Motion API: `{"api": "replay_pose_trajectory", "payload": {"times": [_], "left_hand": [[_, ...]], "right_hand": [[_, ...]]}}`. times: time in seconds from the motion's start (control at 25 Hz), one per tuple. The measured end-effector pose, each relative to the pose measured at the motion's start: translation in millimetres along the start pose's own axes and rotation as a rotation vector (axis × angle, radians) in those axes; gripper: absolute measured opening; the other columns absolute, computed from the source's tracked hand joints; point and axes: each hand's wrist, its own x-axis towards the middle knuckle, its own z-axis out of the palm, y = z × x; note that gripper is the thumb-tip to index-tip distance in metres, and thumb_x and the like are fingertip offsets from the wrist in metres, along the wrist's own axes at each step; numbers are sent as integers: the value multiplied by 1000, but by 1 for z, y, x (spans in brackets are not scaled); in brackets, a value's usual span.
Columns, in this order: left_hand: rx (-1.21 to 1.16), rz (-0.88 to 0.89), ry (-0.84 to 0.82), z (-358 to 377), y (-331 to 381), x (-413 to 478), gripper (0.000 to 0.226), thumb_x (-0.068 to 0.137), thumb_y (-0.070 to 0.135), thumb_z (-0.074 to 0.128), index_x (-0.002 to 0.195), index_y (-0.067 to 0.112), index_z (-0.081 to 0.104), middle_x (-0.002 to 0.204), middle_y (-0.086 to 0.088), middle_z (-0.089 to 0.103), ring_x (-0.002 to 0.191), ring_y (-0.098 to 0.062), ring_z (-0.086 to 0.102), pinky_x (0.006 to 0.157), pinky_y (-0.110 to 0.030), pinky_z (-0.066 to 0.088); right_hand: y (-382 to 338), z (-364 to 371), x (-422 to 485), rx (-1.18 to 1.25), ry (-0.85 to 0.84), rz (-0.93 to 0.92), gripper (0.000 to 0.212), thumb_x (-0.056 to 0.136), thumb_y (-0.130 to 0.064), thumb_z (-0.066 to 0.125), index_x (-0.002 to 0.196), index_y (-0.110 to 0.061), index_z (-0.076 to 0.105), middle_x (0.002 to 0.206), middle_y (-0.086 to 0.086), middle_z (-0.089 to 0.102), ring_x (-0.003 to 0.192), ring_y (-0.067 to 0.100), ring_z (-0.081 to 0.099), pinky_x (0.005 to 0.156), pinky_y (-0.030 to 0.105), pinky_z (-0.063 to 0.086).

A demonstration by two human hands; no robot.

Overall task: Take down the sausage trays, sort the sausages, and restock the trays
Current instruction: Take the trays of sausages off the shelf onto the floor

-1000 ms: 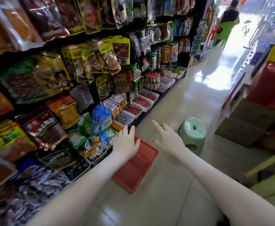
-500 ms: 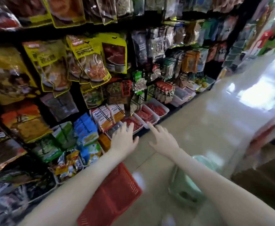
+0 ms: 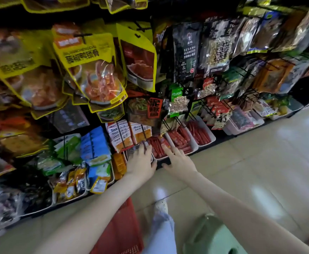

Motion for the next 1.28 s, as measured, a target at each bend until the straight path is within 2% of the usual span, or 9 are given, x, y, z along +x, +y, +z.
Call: {"api": "replay_pose_trajectory", "payload": {"times": [0.24,0.36,0.48,0.6,0.8,0.96,1.04,1.28], "left_hand": [[5,7,-100,0,4,108,58,98,42,36,149,20,19,153,-13,22,136,-34,29,107,-44,35],[-2,-40,-143,8,2,135,57,99,42,33,151,23,17,155,-13,17,139,-34,24,109,-45,33],[-41,-100,-170,24,0,147,56,99,41,34,150,23,19,156,-13,16,138,-34,27,108,-44,34],[-56,-188,-165,42,-5,153,56,98,40,37,150,25,20,153,-11,23,134,-31,36,104,-40,38],[-132,-389,-121,84,-12,161,56,98,38,36,150,26,16,153,-8,21,134,-30,34,105,-39,34],[-197,-549,-156,149,12,182,58,99,40,34,150,24,14,154,-10,20,135,-30,32,103,-40,36],[-240,-590,-193,192,26,201,59,99,39,34,151,21,13,155,-13,19,135,-30,30,105,-40,34],[-267,-613,-105,339,23,269,56,100,38,33,150,21,15,155,-11,17,138,-28,27,110,-38,27]], "right_hand": [[54,-16,99,26,-120,41,68,93,-39,48,151,-29,14,148,1,29,138,24,23,104,41,36],[63,-11,131,13,-196,24,72,93,-39,48,152,-31,6,150,2,26,140,25,20,105,42,37],[63,-1,158,-46,-288,-28,71,94,-40,46,152,-28,6,153,5,22,140,27,21,107,43,35],[59,13,176,-88,-346,-115,69,94,-38,45,152,-27,9,150,6,26,137,27,26,103,40,37],[69,49,205,-169,-443,-289,72,96,-36,45,151,-29,0,150,7,26,137,29,26,104,40,36],[120,101,231,-171,-560,-374,77,96,-36,48,151,-32,-7,158,2,10,144,26,14,107,40,32],[156,138,252,-163,-555,-368,78,95,-36,50,151,-33,-3,158,0,13,143,25,18,106,37,34],[241,281,323,-114,-485,-289,77,93,-32,51,152,-29,1,155,2,19,140,26,22,107,42,31]]}}
